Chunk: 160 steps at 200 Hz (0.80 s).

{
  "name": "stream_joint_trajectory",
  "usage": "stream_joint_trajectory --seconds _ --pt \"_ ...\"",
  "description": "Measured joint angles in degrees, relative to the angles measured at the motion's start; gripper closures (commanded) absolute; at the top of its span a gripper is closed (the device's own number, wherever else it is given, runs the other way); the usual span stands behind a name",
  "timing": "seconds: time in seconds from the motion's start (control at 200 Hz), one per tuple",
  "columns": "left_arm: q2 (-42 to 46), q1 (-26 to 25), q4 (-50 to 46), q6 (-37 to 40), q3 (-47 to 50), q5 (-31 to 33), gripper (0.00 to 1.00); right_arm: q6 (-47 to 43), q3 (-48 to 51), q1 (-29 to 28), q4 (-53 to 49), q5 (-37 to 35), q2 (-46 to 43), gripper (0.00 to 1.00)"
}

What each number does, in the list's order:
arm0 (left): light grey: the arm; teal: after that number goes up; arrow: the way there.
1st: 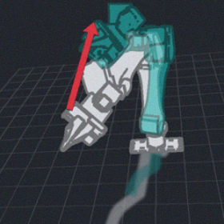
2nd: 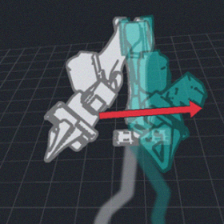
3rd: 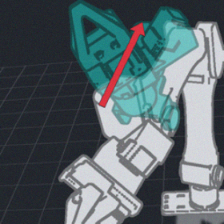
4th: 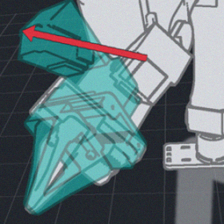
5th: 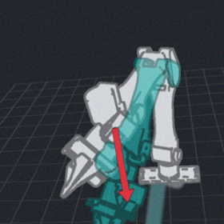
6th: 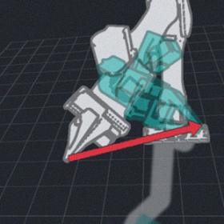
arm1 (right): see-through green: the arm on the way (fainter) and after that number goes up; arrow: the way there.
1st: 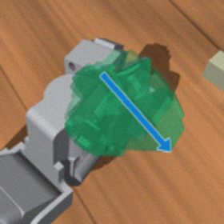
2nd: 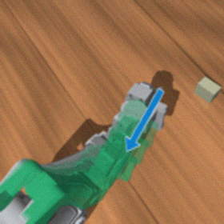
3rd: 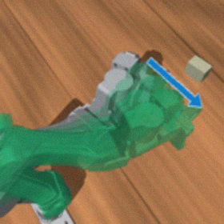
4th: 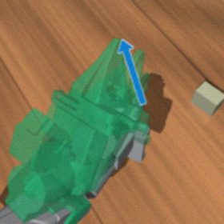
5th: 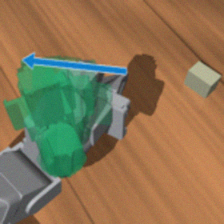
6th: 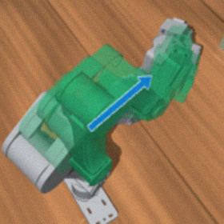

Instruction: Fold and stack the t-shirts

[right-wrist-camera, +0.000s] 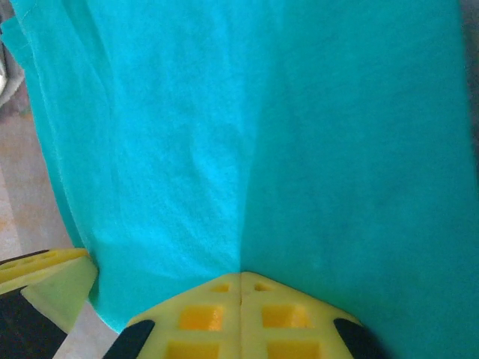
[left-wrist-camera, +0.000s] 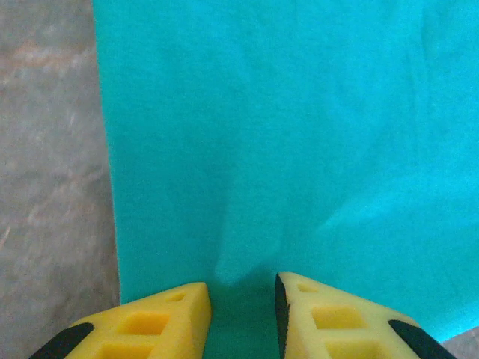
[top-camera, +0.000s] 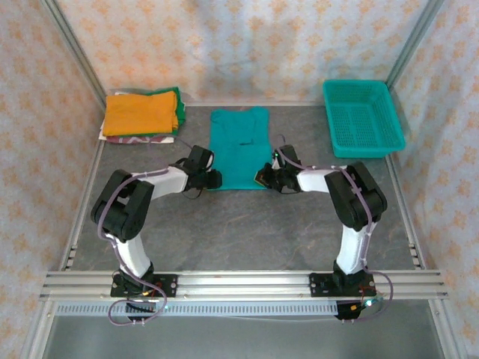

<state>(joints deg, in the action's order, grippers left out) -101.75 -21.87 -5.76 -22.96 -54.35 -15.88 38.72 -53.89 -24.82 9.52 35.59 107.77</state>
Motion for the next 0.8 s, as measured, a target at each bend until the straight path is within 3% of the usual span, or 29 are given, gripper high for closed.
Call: stream_joint_trajectory --seconds 0.105,0.16,0.265,0.41,0.801 --pt "3.4 -1.1 -1.1 -1.2 3.1 0.0 0.69 1.1 4.2 -0.3 -1.5 -0.5 -4.4 1.0" --pt "5.4 -1.5 -2.1 -1.7 4.9 0.0 0.68 1.6 5.7 -0.4 -3.0 -0.9 -6.8 0.95" --pt "9.7 -1.8 -5.6 -3.6 6.9 0.2 0.59 2.6 6.6 -0.5 -5.5 -1.1 -11.1 0.89" --pt "15.4 -1.8 -8.9 -6.1 6.8 1.6 0.56 2.8 5.9 -0.5 -7.2 -1.6 -16.0 0.87" --pt "17.4 -1.6 -11.8 -8.7 8.8 3.0 0.55 2.2 5.5 -0.5 -8.2 -3.5 -16.9 0.76"
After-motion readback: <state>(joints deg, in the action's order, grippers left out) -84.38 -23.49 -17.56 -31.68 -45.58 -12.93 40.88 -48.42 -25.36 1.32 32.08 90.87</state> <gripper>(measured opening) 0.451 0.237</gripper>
